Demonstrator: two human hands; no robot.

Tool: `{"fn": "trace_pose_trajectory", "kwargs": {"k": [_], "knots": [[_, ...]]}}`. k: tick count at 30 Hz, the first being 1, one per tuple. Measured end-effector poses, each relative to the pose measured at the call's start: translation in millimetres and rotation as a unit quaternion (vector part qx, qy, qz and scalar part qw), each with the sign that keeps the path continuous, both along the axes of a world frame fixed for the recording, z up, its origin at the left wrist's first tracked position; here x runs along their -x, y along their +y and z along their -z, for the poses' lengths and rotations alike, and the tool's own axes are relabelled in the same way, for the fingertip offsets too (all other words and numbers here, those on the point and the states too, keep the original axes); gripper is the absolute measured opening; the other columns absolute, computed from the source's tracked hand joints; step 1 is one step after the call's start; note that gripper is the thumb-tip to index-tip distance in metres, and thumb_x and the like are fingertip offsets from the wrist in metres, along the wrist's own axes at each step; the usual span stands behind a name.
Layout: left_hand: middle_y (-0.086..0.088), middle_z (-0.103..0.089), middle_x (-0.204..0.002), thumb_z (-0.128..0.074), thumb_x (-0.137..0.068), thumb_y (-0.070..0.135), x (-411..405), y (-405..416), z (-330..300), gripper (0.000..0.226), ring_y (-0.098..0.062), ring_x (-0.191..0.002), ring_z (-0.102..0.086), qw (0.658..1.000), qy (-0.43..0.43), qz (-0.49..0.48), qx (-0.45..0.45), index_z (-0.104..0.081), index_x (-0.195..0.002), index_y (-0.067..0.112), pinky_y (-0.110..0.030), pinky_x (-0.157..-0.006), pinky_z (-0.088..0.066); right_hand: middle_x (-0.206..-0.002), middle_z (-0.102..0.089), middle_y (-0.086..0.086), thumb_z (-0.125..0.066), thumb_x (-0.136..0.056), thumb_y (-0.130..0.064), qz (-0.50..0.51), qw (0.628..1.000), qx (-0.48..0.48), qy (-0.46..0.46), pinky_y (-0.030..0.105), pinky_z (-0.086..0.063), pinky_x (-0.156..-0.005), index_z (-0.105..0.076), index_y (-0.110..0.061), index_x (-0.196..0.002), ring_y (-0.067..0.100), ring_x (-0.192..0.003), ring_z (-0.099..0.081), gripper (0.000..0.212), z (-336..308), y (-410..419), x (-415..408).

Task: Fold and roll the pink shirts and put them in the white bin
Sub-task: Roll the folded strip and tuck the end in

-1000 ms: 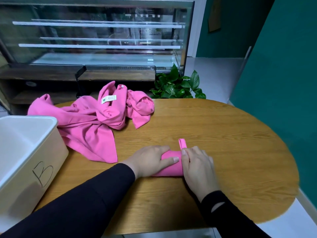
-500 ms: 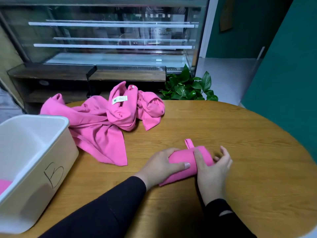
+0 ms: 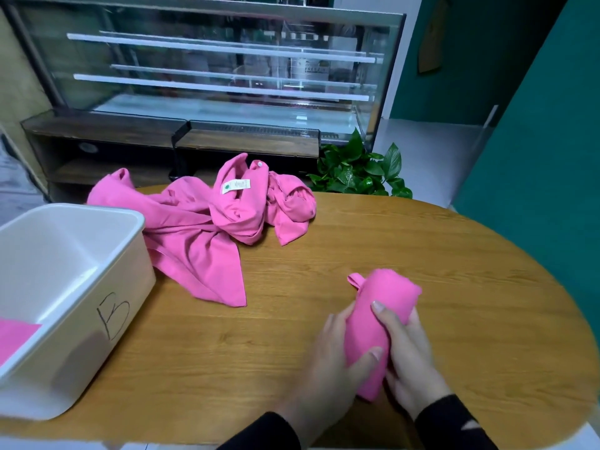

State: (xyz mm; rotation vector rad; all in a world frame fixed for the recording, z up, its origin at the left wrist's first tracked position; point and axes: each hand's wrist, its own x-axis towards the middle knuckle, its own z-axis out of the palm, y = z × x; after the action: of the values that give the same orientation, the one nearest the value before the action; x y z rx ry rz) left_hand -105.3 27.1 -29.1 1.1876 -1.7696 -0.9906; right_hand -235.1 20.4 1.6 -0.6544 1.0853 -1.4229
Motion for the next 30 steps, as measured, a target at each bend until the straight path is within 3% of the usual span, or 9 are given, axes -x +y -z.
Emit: {"fn": "trace_pose_trajectory", "kwargs": {"k": [4, 8, 10, 11, 13, 18, 23, 26, 30], "knots": [[0.02, -0.06, -0.12, -0.052, -0.095, 0.045, -28, -13, -21, 0.038, 0.006, -0.116, -0.052, 0.997, 0.002, -0.045, 0.067, -0.06, -0.13, 0.031, -0.028, -0.104, -0.042, -0.115, -0.067, 0.033, -0.081, -0.067, -0.024, -0.069, 0.994, -0.04, -0.074, 0.063, -0.057, -0.073, -0.056, -0.007, -0.133, 0.044, -0.088, -0.07, 0.073, -10, 9, 33], [0.018, -0.047, -0.141, -0.061, -0.097, 0.029, -56, -46, -44, 0.052, 0.001, -0.133, -0.041, 0.997, -0.05, -0.015, 0.051, -0.045, -0.146, 0.028, -0.024, -0.115, -0.031, -0.104, -0.066, 0.034, -0.103, -0.012, -0.035, -0.134, 0.981, -0.058, -0.13, 0.067, -0.056, -0.075, -0.066, 0.003, -0.12, 0.042, -0.08, -0.07, 0.121, -18, 19, 50], [0.016, -0.049, -0.144, -0.062, -0.098, 0.027, -58, -51, -53, 0.052, 0.003, -0.135, -0.041, 0.996, -0.065, 0.066, 0.0, -0.045, -0.147, 0.028, -0.025, -0.117, -0.029, -0.101, -0.064, 0.038, -0.105, -0.029, -0.035, -0.187, 0.969, -0.04, -0.159, 0.067, -0.053, -0.079, -0.071, 0.006, -0.112, 0.047, -0.081, -0.069, 0.099, -21, 18, 48], [0.015, -0.055, -0.14, -0.063, -0.098, 0.025, -57, -52, -55, 0.048, 0.004, -0.13, -0.046, 0.994, -0.054, 0.087, -0.023, -0.05, -0.144, 0.027, -0.025, -0.115, -0.033, -0.113, -0.06, 0.043, -0.097, -0.06, -0.032, -0.208, 0.959, -0.031, -0.188, 0.07, -0.046, -0.092, -0.064, 0.009, -0.124, 0.051, -0.096, -0.066, 0.083, -32, 15, 43], [0.014, -0.066, -0.123, -0.064, -0.097, 0.02, -55, -50, -57, 0.037, 0.004, -0.112, -0.059, 0.992, -0.02, 0.106, -0.059, -0.061, -0.134, 0.022, -0.023, -0.103, -0.044, -0.141, -0.04, 0.044, -0.046, -0.107, -0.02, -0.216, 0.952, 0.001, -0.215, 0.066, -0.025, -0.115, -0.031, 0.013, -0.148, 0.052, -0.131, -0.046, 0.055, -26, 24, 44], [0.011, -0.051, -0.141, -0.068, -0.092, 0.007, -52, -48, -56, 0.047, 0.009, -0.13, -0.043, 0.991, -0.023, 0.129, -0.012, -0.058, -0.134, 0.024, -0.011, -0.109, -0.03, -0.149, -0.036, 0.038, -0.024, -0.109, -0.004, -0.258, 0.944, 0.051, -0.2, 0.056, -0.025, -0.119, -0.021, 0.012, -0.151, 0.047, -0.139, -0.04, 0.046, -22, 29, 47], [-0.012, -0.069, -0.103, -0.068, -0.092, 0.007, -49, -50, -56, 0.018, -0.008, -0.088, -0.061, 0.991, 0.034, 0.111, -0.074, -0.071, -0.106, 0.018, -0.035, -0.081, -0.048, -0.15, -0.036, 0.035, -0.028, -0.107, 0.002, -0.276, 0.937, -0.019, -0.213, 0.053, -0.03, -0.117, -0.021, 0.008, -0.153, 0.044, -0.138, -0.041, 0.047, -27, 29, 52], [0.008, -0.06, -0.129, -0.067, -0.093, 0.008, -46, -49, -61, 0.042, 0.003, -0.116, -0.056, 0.988, 0.009, 0.149, -0.037, -0.061, -0.13, 0.027, -0.013, -0.095, -0.041, -0.147, -0.042, 0.033, -0.037, -0.106, -0.001, -0.303, 0.932, 0.047, -0.192, 0.05, -0.036, -0.114, -0.024, 0.007, -0.153, 0.041, -0.135, -0.048, 0.049, -25, 22, 57], [0.012, -0.071, -0.119, -0.053, -0.102, 0.014, -42, -46, -69, 0.025, -0.001, -0.118, -0.06, 0.988, 0.081, 0.115, -0.072, -0.072, -0.117, 0.02, -0.018, -0.1, -0.04, -0.141, -0.049, 0.033, -0.047, -0.103, -0.003, -0.343, 0.916, 0.078, -0.192, 0.051, -0.044, -0.109, -0.034, 0.003, -0.15, 0.041, -0.128, -0.054, 0.049, -27, 16, 52]]}}
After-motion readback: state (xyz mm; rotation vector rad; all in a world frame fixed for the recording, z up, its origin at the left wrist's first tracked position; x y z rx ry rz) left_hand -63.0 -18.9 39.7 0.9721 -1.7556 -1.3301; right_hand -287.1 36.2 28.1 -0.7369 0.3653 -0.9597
